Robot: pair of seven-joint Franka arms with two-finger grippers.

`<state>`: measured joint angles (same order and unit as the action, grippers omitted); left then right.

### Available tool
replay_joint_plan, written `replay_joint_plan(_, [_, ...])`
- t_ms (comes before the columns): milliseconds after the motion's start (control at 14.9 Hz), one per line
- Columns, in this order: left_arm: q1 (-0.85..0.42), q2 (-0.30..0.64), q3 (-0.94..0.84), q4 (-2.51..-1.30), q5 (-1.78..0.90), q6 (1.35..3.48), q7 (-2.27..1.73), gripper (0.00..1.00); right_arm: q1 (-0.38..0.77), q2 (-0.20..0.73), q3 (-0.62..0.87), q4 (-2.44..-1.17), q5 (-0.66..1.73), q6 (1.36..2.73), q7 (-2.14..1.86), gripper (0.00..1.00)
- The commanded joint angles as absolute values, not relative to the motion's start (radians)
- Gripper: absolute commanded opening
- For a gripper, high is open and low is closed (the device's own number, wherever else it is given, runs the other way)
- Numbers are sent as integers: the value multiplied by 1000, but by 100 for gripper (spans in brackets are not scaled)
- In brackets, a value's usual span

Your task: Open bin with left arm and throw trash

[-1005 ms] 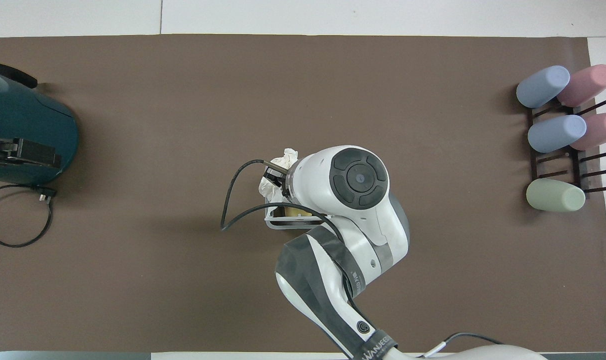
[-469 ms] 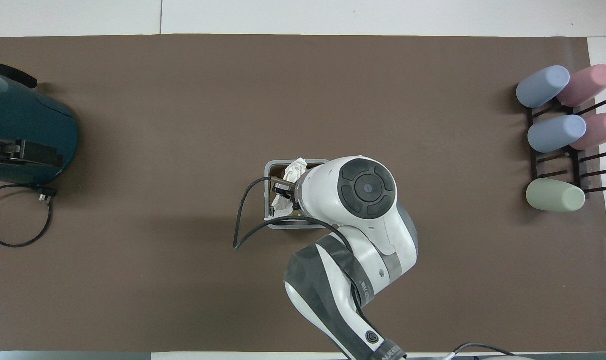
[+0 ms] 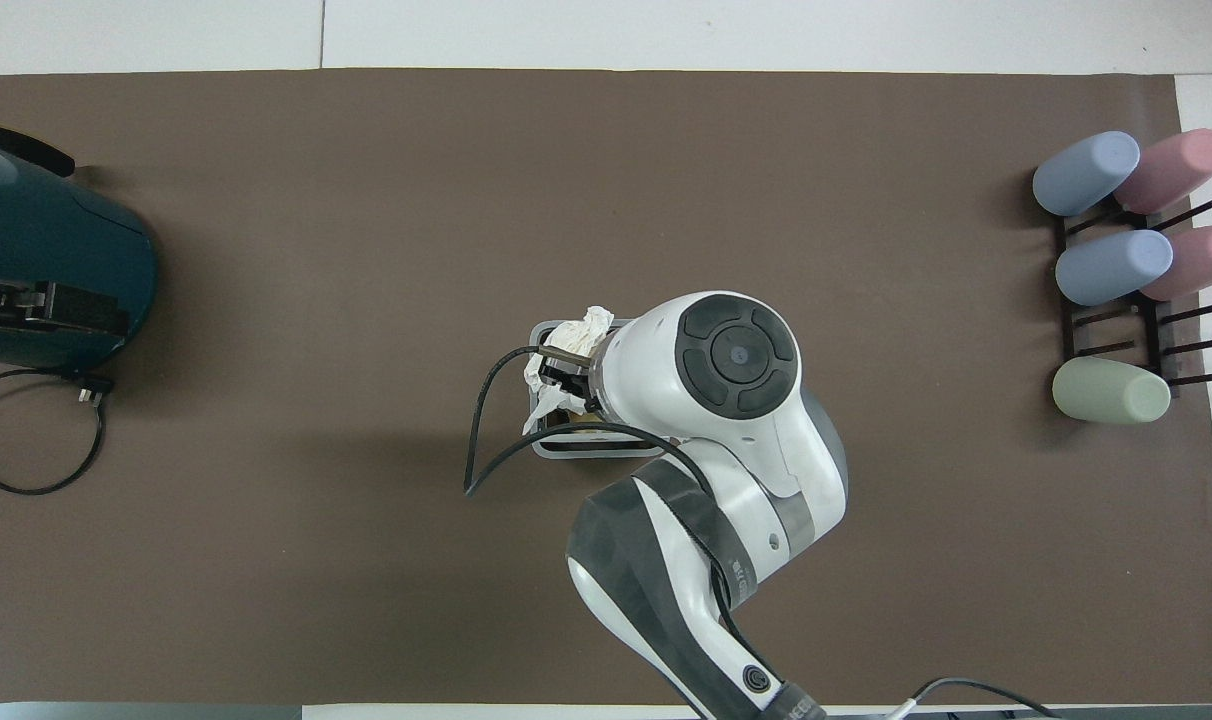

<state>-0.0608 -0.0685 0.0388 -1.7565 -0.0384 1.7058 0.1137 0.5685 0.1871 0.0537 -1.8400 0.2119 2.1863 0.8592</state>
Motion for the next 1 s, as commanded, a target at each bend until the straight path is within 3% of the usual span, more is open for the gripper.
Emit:
replay_joint_plan(0, [-55, -100, 31, -1795, -12, 1732, 110, 100, 548, 201, 57, -1783, 198, 2145, 836, 61])
replay_joint_plan(201, [-55, -100, 31, -1793, -12, 1730, 113, 100, 528, 199, 51, -1743, 183, 2111, 828, 61])
replay_joint_plan(268, [-57, -100, 31, -1792, -12, 1729, 114, 100, 496, 199, 54, -1699, 145, 2068, 803, 66])
replay_joint_plan(335, [-57, -100, 31, -1792, -12, 1729, 117, 100, 467, 212, 55, -1650, 100, 2019, 751, 78])
replay_joint_plan(402, [-57, -100, 31, -1790, -12, 1729, 115, 100, 442, 227, 54, -1594, 69, 1966, 682, 98])
replay_joint_plan(536, [-63, -100, 31, -1786, -12, 1727, 114, 100, 367, 241, 52, -1522, 37, 1879, 515, 100])
replay_joint_plan(938, [-66, -98, 29, -1782, -12, 1726, 109, 100, 111, 180, 51, -1517, -9, 1725, 80, 100])
